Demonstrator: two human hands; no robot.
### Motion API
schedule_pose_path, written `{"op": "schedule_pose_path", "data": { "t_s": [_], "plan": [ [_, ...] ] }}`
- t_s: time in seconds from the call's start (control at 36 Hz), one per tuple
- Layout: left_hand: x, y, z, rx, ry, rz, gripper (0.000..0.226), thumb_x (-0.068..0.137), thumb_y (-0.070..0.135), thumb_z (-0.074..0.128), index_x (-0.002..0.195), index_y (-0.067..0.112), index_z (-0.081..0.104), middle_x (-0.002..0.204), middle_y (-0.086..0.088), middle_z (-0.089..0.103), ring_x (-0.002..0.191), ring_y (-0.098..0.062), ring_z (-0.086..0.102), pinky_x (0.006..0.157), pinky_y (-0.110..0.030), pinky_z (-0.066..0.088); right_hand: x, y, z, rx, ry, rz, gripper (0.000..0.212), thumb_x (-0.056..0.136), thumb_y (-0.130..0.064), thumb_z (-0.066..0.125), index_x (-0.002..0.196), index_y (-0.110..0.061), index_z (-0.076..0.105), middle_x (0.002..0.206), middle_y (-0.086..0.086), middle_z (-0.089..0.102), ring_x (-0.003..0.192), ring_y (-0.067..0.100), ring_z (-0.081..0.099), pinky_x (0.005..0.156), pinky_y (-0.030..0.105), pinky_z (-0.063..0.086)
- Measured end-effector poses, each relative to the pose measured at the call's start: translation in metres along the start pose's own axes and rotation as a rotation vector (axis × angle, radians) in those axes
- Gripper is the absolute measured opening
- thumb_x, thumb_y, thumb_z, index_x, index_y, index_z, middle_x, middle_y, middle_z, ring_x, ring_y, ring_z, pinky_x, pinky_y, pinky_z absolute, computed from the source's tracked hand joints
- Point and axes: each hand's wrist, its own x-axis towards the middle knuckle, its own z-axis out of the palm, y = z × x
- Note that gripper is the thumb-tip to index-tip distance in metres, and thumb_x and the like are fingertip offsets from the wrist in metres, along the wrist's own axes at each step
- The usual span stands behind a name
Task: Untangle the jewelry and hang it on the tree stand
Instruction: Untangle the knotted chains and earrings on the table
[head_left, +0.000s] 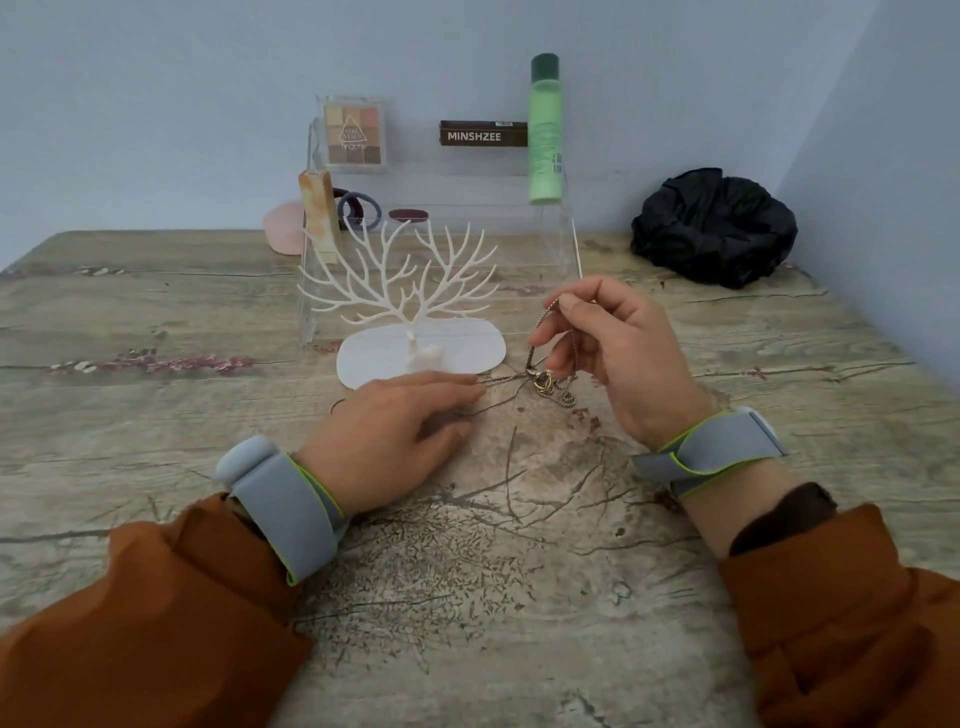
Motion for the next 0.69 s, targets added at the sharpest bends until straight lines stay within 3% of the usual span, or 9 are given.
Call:
{"op": "schedule_pose_path", "data": {
  "t_s": [0.08,0.17,0.22,0.28,0.36,0.53,0.61,0.69],
  "plan": [
    [0.001,-0.001,0.002,0.025,-0.008,0.021,0.045,0.083,0.046,0.046,0.124,0.032,0.059,0.125,0.015,0.059,0.113,-0.007,0.056,0.097,-0.025,0.044,0.002,-0.001,-0.003,-0.030,0.091,-0.018,0.017,0.097,-0.008,0.048,0.090,-0.012,0.063,0.072,0.015,0.069,0.046,0.021,0.055,0.042,0.025,0.043],
    [0.001,-0.002,0.002,0.031,0.046,0.014,0.044,0.080,0.051,0.047,0.114,0.030,0.065,0.102,0.011,0.060,0.095,-0.009,0.057,0.084,-0.024,0.046,0.003,-0.001,-0.006,-0.064,0.168,-0.025,0.012,0.097,-0.008,0.049,0.097,-0.011,0.061,0.071,0.012,0.070,0.042,0.020,0.052,0.038,0.024,0.037],
    [0.001,-0.002,0.001,0.040,0.053,-0.016,0.031,0.081,0.048,0.055,0.105,0.031,0.067,0.089,0.013,0.056,0.082,-0.005,0.054,0.076,-0.027,0.049,0.004,-0.001,-0.008,-0.069,0.197,-0.026,0.012,0.096,-0.008,0.050,0.102,-0.011,0.059,0.071,0.010,0.069,0.041,0.019,0.050,0.037,0.023,0.034],
    [0.001,-0.002,0.001,0.041,0.052,-0.044,0.017,0.081,0.043,0.062,0.093,0.030,0.064,0.077,0.013,0.054,0.069,-0.003,0.050,0.065,-0.026,0.046,0.004,0.000,-0.008,-0.077,0.209,-0.028,0.013,0.094,-0.006,0.051,0.102,-0.012,0.059,0.072,0.008,0.069,0.042,0.019,0.050,0.037,0.024,0.033],
    [0.002,-0.003,0.001,0.032,0.042,-0.095,0.015,0.080,0.042,0.065,0.082,0.029,0.058,0.065,0.013,0.052,0.061,0.001,0.047,0.055,-0.021,0.037,0.004,0.000,-0.009,-0.095,0.209,-0.025,0.016,0.091,-0.001,0.051,0.097,-0.012,0.062,0.075,0.008,0.069,0.043,0.019,0.051,0.038,0.025,0.033],
    [0.002,-0.008,0.000,0.094,0.024,-0.206,0.010,0.081,0.037,0.060,0.076,0.029,0.055,0.059,0.015,0.051,0.061,-0.009,0.048,0.061,-0.029,0.046,0.003,-0.001,-0.010,-0.168,0.166,-0.047,0.017,0.089,0.003,0.052,0.090,-0.008,0.065,0.079,0.011,0.068,0.046,0.021,0.054,0.039,0.025,0.038],
    [0.000,-0.007,-0.003,0.126,0.018,-0.229,0.009,0.077,0.035,0.058,0.072,0.028,0.055,0.060,0.014,0.054,0.065,-0.013,0.052,0.066,-0.032,0.051,0.005,0.002,-0.010,-0.306,0.131,-0.053,0.014,0.087,0.000,0.057,0.086,-0.010,0.067,0.082,0.013,0.070,0.051,0.020,0.056,0.040,0.024,0.039],
    [-0.001,-0.005,-0.005,0.145,0.003,-0.243,0.011,0.075,0.036,0.057,0.069,0.027,0.054,0.062,0.012,0.057,0.066,-0.015,0.053,0.066,-0.032,0.051,0.006,0.009,-0.009,-0.513,0.082,-0.036,0.010,0.085,-0.007,0.063,0.083,-0.015,0.070,0.082,0.008,0.071,0.057,0.012,0.056,0.050,0.018,0.043]
  ]
}}
